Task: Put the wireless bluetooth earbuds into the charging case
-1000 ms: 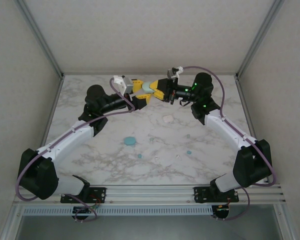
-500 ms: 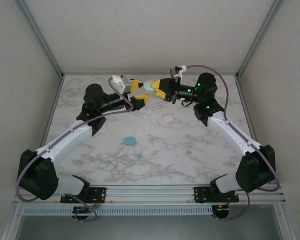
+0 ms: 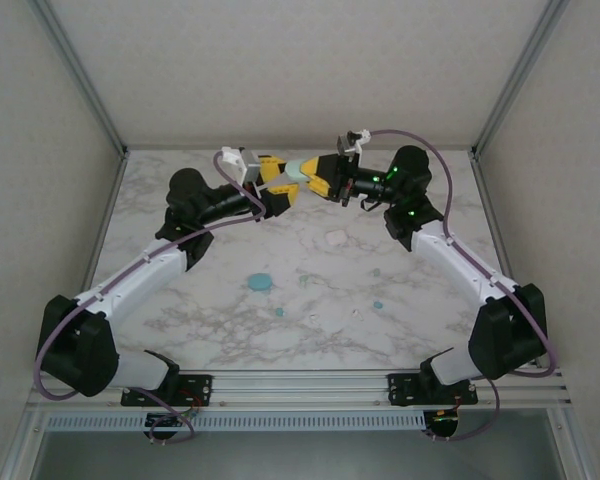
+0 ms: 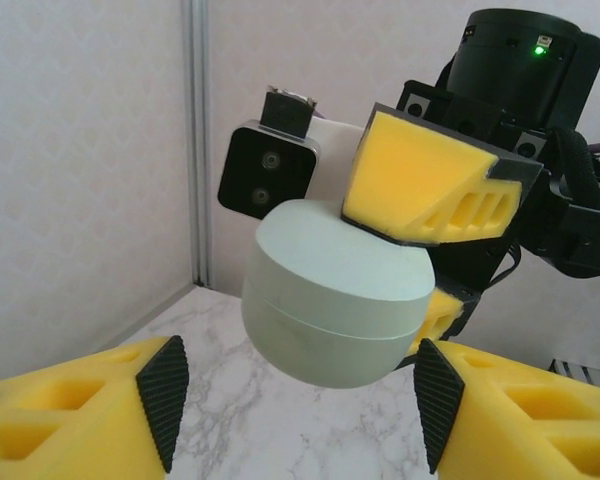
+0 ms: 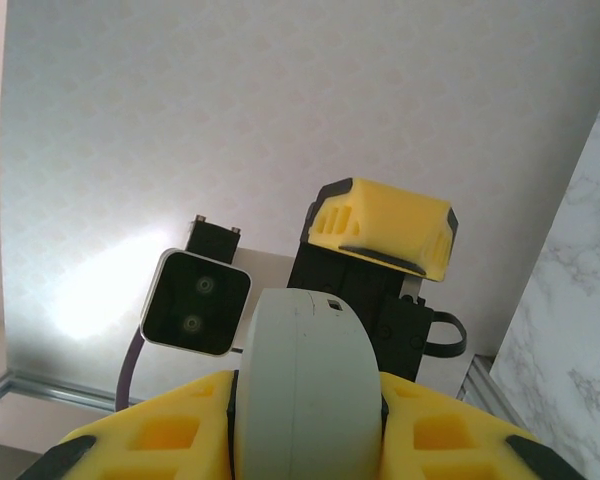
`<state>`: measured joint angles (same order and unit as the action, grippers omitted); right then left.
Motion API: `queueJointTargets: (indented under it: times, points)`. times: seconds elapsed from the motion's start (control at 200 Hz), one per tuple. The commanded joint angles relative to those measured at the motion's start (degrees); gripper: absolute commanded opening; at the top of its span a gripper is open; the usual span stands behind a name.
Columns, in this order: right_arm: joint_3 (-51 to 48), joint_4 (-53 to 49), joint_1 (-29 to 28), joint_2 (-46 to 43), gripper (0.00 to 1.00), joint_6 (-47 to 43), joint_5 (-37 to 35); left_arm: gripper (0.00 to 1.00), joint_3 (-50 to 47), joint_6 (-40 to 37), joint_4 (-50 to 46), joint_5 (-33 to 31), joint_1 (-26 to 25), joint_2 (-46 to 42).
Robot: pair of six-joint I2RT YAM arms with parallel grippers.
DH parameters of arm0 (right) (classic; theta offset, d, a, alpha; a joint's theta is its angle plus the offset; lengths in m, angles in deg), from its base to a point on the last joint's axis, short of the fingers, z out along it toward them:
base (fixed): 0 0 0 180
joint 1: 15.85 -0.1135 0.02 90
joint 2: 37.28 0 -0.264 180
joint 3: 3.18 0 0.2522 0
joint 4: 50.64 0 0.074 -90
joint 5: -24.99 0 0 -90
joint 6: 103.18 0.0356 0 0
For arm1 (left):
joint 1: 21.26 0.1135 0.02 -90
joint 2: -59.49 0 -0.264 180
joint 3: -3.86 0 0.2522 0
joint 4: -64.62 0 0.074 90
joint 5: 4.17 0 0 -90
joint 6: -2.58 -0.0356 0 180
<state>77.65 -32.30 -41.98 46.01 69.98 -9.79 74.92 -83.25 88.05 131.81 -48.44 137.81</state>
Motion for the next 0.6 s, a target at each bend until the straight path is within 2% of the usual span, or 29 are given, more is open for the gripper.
queueJointTargets:
  times: [0.0,0.45,0.596]
  points:
    - [2.01,4.25,-0.96,1.03,0.16,1.30,0.57,0.61,2.03,0.71,0.76,2.20,-0.42,0.68]
    - [1.84,7.46,-1.06,2.50,0.16,4.03,-0.53,0.51,2.47,0.18,1.63,1.53,-1.39,1.57]
    - [1.57,7.09,-1.26,2.72,0.16,4.21,-0.64,0.52,2.67,0.23,2.16,0.93,-1.52,1.83]
